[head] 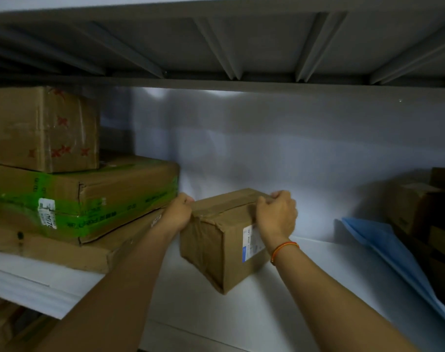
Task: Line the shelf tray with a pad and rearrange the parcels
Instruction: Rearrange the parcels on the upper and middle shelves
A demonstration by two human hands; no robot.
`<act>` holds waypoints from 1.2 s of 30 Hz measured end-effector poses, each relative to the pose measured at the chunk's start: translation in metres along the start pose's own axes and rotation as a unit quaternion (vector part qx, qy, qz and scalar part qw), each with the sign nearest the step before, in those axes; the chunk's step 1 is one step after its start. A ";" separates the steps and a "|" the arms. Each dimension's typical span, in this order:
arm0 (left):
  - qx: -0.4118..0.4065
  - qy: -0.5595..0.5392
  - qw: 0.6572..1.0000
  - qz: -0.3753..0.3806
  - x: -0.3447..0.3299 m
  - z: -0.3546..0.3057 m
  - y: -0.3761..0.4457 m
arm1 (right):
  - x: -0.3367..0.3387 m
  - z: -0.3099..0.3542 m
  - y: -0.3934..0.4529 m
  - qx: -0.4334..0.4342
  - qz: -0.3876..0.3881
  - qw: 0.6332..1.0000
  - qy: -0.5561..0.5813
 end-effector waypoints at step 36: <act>0.171 -0.328 0.919 -0.140 -0.044 -0.022 -0.187 | 0.128 -0.071 -0.061 -0.120 0.220 0.954 0.166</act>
Point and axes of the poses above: each hand's wrist, its own y-axis towards the middle knuckle, its own x-axis out of the back of the hand, z = x × y, the point moved 1 cm from there along y, towards the middle knuckle, and after that the axes turned 1 degree about -x, right-handed, at the moved point
